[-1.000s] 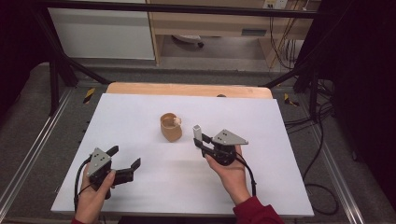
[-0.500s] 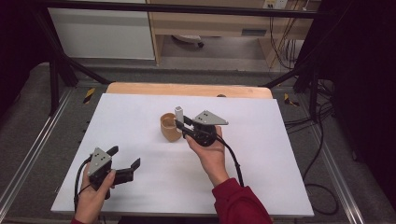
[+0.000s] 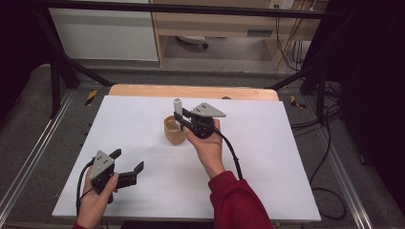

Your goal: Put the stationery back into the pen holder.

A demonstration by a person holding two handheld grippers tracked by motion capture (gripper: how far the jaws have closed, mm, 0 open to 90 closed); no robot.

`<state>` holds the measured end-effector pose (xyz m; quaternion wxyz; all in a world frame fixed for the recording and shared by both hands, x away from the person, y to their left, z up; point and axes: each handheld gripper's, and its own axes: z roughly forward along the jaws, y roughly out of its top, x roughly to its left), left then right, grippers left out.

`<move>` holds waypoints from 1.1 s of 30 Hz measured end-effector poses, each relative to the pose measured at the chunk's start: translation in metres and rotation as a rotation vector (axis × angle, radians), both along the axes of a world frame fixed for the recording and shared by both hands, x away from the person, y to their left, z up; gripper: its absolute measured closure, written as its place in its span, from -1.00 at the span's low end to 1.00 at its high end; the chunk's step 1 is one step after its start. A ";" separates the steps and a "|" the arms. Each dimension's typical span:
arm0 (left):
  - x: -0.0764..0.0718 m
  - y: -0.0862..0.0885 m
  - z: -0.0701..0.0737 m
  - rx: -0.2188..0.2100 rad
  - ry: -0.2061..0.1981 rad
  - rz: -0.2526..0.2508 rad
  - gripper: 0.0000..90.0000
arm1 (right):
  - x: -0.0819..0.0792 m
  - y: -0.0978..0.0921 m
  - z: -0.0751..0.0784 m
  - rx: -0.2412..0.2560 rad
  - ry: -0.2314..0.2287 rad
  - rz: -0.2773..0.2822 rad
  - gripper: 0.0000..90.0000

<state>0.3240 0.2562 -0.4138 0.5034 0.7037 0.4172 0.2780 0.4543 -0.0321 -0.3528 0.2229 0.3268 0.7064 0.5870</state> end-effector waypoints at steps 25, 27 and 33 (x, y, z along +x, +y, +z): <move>0.000 -0.001 -0.001 -0.003 0.007 0.000 -0.89 | 0.027 0.027 -0.010 -0.075 0.060 -0.006 0.53; 0.000 -0.001 -0.001 -0.001 0.006 -0.003 -0.89 | 0.028 0.028 -0.012 -0.081 0.064 -0.005 0.53; 0.001 -0.002 -0.001 -0.009 0.010 -0.001 -0.88 | 0.031 0.030 -0.013 -0.100 0.080 -0.006 0.53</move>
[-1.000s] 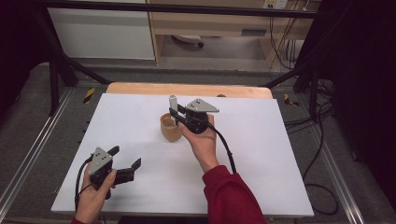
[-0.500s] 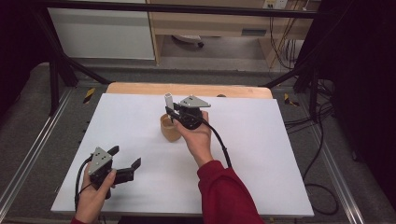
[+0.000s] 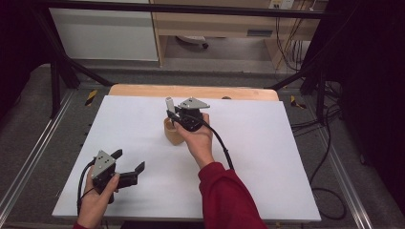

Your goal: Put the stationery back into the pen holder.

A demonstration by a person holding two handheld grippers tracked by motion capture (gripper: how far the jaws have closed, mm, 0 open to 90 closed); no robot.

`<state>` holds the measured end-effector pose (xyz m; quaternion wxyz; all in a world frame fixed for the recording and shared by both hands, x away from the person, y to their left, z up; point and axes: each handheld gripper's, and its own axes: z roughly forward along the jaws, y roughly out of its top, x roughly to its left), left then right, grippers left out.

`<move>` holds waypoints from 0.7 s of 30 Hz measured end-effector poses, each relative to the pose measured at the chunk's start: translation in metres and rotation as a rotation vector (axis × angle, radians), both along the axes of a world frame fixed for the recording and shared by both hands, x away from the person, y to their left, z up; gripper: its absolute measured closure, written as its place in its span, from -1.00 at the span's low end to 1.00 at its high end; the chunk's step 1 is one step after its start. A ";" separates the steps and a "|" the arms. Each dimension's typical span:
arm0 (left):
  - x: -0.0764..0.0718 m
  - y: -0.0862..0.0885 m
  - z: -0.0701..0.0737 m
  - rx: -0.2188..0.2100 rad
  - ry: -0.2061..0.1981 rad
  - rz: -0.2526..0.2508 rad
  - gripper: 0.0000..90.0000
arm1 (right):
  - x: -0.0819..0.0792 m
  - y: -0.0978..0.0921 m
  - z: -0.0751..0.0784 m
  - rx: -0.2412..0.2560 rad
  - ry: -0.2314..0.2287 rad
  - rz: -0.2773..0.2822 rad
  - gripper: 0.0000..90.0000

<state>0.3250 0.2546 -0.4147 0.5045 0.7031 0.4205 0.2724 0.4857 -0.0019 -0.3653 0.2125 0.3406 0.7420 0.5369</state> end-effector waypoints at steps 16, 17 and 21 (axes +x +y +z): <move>0.000 0.001 0.000 0.004 0.002 -0.005 -0.88 | 0.013 0.017 -0.003 -0.104 0.031 0.009 0.53; 0.000 0.001 0.000 0.003 0.003 -0.005 -0.88 | 0.014 0.017 -0.003 -0.109 0.032 0.009 0.53; 0.000 0.000 0.000 -0.001 0.003 -0.006 -0.88 | 0.017 0.019 -0.003 -0.120 0.038 0.010 0.53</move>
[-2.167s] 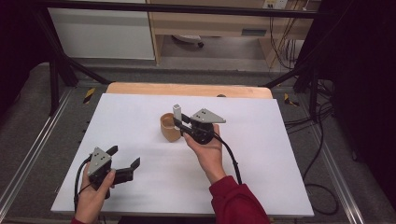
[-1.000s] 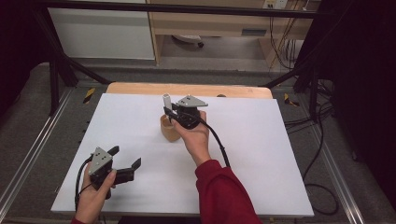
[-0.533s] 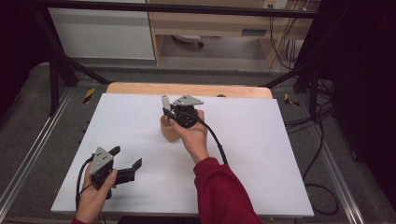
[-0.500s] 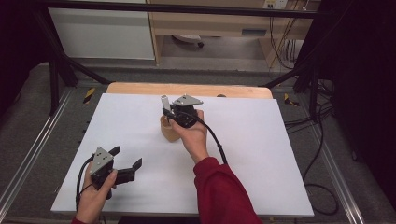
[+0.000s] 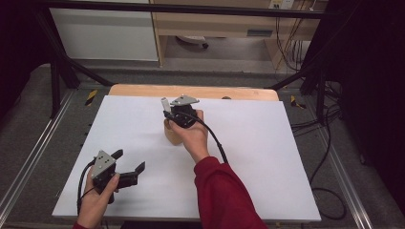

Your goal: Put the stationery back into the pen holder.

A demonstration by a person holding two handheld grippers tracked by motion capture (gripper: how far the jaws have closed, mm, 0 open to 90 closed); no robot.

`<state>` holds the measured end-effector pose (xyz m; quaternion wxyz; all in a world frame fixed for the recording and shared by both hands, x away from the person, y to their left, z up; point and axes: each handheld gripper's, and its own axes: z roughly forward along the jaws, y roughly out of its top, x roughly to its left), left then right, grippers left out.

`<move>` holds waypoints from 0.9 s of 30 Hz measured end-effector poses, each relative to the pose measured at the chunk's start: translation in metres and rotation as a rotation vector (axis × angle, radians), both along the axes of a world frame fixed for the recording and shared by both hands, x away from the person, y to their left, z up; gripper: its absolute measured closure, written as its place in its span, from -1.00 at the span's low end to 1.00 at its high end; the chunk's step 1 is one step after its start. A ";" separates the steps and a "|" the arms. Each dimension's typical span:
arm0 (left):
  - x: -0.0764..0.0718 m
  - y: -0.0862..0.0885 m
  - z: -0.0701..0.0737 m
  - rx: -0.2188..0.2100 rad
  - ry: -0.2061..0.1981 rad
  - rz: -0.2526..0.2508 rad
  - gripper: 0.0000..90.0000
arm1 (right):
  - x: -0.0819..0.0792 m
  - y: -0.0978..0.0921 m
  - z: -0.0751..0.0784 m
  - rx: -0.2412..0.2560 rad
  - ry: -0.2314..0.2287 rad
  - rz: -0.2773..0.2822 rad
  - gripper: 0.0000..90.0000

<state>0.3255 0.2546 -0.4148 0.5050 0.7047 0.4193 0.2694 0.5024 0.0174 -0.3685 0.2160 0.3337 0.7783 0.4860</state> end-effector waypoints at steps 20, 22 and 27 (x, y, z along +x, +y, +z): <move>-0.001 0.000 0.000 -0.008 -0.004 0.011 -0.88 | -0.016 -0.007 0.017 -0.040 -0.017 0.031 0.27; 0.000 0.000 0.000 0.003 0.000 0.008 -0.88 | -0.018 -0.011 0.019 -0.021 -0.017 0.030 0.27; 0.000 -0.001 0.000 0.007 0.000 0.008 -0.88 | -0.021 -0.019 0.020 0.006 -0.015 0.022 0.23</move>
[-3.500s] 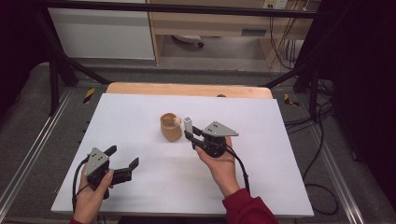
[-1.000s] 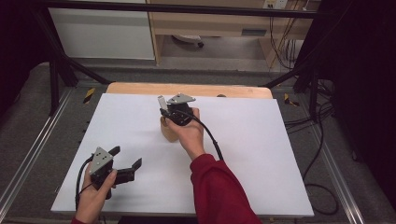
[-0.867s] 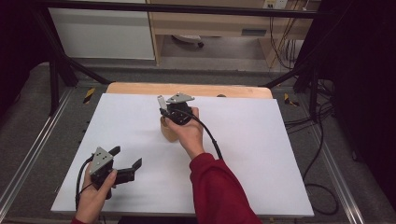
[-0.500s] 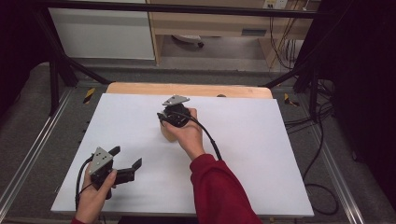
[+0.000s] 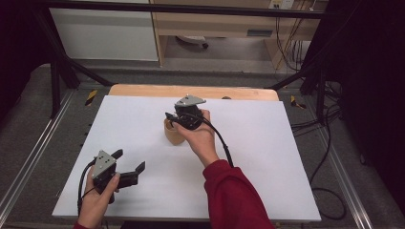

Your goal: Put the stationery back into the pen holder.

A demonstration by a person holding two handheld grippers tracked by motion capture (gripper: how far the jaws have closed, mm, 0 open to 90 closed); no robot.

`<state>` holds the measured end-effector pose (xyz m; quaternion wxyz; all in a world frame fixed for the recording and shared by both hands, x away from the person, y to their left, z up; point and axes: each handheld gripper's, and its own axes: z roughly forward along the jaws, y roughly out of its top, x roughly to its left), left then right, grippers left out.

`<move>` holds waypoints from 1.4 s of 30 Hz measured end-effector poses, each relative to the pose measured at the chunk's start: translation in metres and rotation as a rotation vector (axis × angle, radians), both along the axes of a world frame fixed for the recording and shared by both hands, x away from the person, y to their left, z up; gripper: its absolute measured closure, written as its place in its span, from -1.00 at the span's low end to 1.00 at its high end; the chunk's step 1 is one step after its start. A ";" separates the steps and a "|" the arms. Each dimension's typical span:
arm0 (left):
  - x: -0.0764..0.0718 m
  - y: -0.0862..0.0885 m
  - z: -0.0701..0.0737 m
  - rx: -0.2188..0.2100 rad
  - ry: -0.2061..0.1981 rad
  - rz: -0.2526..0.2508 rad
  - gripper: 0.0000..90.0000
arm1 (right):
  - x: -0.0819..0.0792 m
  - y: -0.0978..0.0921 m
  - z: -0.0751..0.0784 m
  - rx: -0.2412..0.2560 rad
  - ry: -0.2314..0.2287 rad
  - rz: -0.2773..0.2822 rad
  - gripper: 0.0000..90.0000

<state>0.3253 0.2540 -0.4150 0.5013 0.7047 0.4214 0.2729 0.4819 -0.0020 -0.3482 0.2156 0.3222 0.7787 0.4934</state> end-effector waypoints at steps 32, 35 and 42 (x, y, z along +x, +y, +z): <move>0.000 0.002 0.000 0.001 0.000 0.018 -0.90 | -0.024 -0.079 0.017 0.102 -0.009 -0.204 -0.86; 0.000 0.002 0.000 0.001 0.000 0.018 -0.90 | -0.029 -0.085 0.015 0.060 -0.029 -0.223 -0.87; 0.000 0.004 0.000 0.001 -0.001 0.021 -0.90 | -0.047 -0.108 0.003 0.022 -0.056 -0.242 -0.86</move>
